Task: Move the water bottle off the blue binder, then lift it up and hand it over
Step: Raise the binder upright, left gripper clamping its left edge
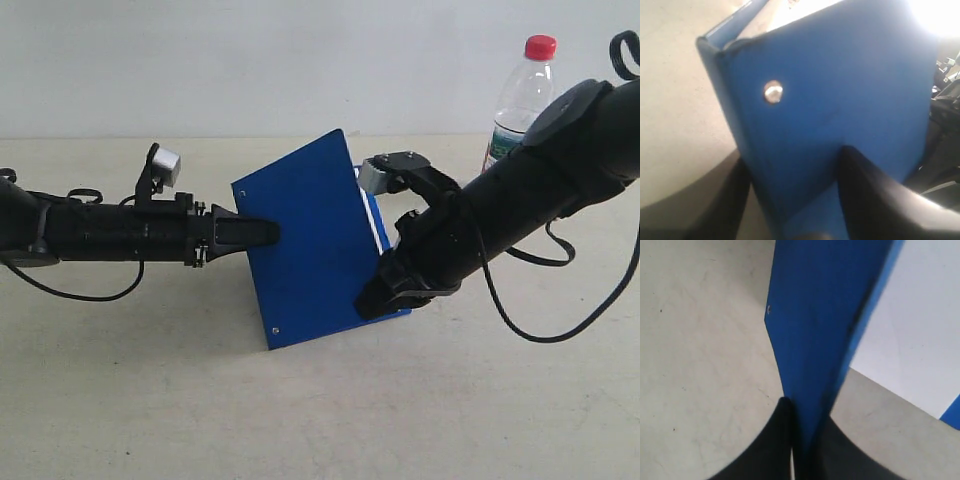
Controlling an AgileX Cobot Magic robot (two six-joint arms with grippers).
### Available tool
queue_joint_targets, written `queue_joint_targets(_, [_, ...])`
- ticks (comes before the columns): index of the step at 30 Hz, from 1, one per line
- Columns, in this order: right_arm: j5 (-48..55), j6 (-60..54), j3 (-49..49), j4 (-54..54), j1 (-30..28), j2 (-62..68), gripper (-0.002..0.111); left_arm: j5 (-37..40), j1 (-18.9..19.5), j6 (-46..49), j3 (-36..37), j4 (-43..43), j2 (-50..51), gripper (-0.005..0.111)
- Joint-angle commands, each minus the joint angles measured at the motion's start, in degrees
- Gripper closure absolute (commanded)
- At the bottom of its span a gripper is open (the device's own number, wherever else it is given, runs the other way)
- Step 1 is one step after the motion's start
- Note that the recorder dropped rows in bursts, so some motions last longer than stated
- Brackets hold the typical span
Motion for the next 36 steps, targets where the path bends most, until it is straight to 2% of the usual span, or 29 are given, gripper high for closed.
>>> queue_joint_targets(1, [0.38, -0.73, -0.04, -3.29, -0.14, -0.55, 0.107, -0.80, 0.78, 2.46, -0.37, -1.11, -0.21, 0.102])
queue_joint_targets(3, [2.39, -1.14, -0.04, -3.44, -0.14, -0.55, 0.099, -0.80, 1.47, 3.40, -0.37, -1.11, -0.79, 0.102])
queue_joint_targets(5, [3.69, -1.27, -0.04, -3.44, -0.04, -0.55, 0.081, -0.80, 2.29, 3.97, -0.37, -0.61, -2.08, 0.102])
queue_joint_targets(8, [3.29, -1.27, -0.04, -3.03, -0.04, -0.55, 0.039, -0.80, 3.70, 3.97, -0.37, 1.96, -4.37, 0.102])
queue_joint_targets(9, [2.91, -1.27, -0.04, -2.89, -0.04, -0.55, 0.030, -0.80, 3.91, 3.97, -0.37, 2.83, -5.02, 0.102])
queue_joint_targets(10, [2.38, -1.27, -0.04, -2.89, -0.04, -0.55, 0.026, -0.80, 4.06, 3.97, -0.37, 4.23, -5.72, 0.102])
queue_joint_targets(13, [0.69, -1.01, -0.04, -3.36, -0.15, -0.66, 0.028, -0.80, 4.06, 3.97, -0.37, 8.24, -7.31, 0.102])
queue_joint_targets(17, [-2.73, 3.35, -0.85, -9.57, -0.15, -1.77, 0.031, -0.80, 4.06, 3.33, -0.12, 13.34, -8.25, 0.102])
queue_joint_targets(23, [-10.65, 7.95, -0.96, -9.63, -0.15, -2.02, 0.031, -0.80, 2.55, 3.87, 0.42, 13.77, -8.25, 0.102])
queue_joint_targets(26, [-13.32, 4.92, -0.96, -5.38, -0.15, -0.54, 0.031, -0.80, 1.07, 3.98, 0.42, 13.87, -8.25, 0.102])
queue_joint_targets(32, [-12.66, -11.96, -0.96, 6.82, -0.04, 2.82, 0.032, -0.80, -1.15, 4.72, 0.42, 13.87, -8.25, 0.102])
queue_joint_targets(34, [-12.06, -14.74, -0.96, 8.88, -0.04, 3.03, 0.040, -0.80, -1.58, 5.43, 0.42, 13.87, -8.25, 0.093])
queue_joint_targets(36, [-11.70, -15.72, -0.96, 10.85, -0.04, 3.03, 0.053, -0.80, -2.15, 6.63, 0.42, 13.19, -8.25, 0.081])
